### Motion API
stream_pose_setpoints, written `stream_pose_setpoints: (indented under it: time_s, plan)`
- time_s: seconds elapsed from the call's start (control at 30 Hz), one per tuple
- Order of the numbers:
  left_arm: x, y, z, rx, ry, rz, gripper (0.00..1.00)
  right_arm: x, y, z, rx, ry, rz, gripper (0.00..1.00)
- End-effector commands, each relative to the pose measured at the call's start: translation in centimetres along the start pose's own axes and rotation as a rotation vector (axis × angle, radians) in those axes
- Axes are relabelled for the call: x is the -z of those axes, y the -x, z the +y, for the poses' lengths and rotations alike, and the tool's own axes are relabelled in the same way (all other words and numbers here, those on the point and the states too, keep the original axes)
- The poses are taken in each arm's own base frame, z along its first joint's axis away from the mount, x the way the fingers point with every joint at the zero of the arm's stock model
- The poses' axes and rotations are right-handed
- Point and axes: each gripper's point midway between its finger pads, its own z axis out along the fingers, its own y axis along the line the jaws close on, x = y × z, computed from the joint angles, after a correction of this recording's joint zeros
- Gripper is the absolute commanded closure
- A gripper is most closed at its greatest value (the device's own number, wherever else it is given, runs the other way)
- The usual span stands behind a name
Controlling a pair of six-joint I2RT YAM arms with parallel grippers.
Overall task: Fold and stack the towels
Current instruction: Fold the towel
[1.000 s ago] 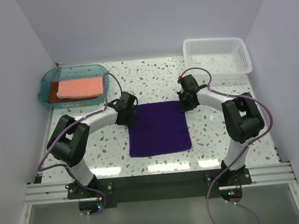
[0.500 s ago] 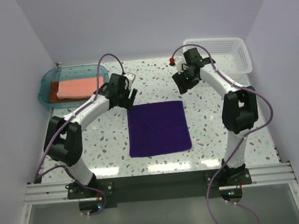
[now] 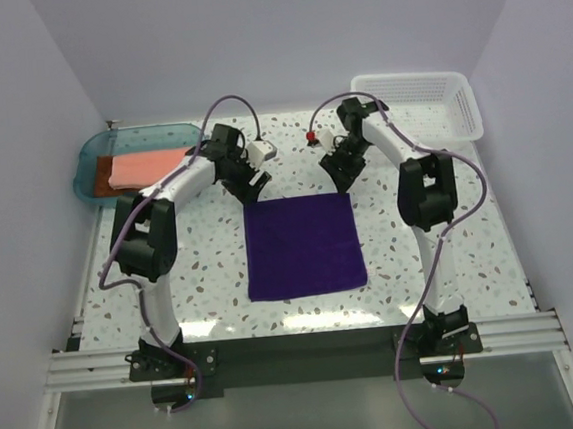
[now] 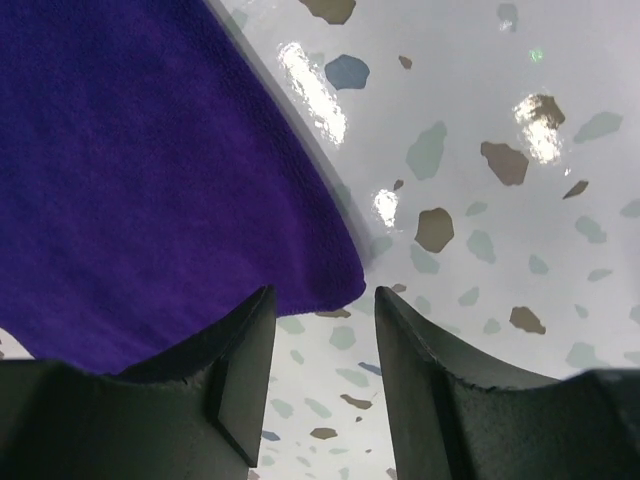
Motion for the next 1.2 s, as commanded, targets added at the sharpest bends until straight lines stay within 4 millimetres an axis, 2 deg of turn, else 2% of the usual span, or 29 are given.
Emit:
stream_pose_setpoints:
  time_s: [0.0, 0.13, 0.5, 0.77, 1.0, 1.17]
  plan:
    - [-0.3, -0.5, -0.4, -0.086, -0.095, 0.037, 0.20, 0.0, 0.0, 1.1, 0.050, 0.071, 0.017, 0.53]
    - [-0.7, -0.8, -0.4, -0.094, -0.118, 0.058, 0.24, -1.0, 0.0, 0.9, 0.058, 0.084, 0.035, 0.55]
    - [-1.2, -0.4, -0.4, -0.116, -0.134, 0.047, 0.25, -3.2, 0.0, 0.3, 0.063, 0.109, 0.039, 0.62]
    - [-2.1, -1.0, -0.4, -0.113, -0.155, 0.071, 0.27, -4.5, -1.2, 0.3, 0.048, 0.127, 0.076, 0.67]
    - [-2.5, -2.2, -1.0, -0.094, -0.187, 0.105, 0.38, -5.0, -1.4, 0.3, 0.037, 0.133, 0.080, 0.79]
    - [-2.8, -3.8, -2.0, -0.078, -0.223, 0.151, 0.48, -5.3, -1.6, 0.5, 0.032, 0.142, 0.084, 0.80]
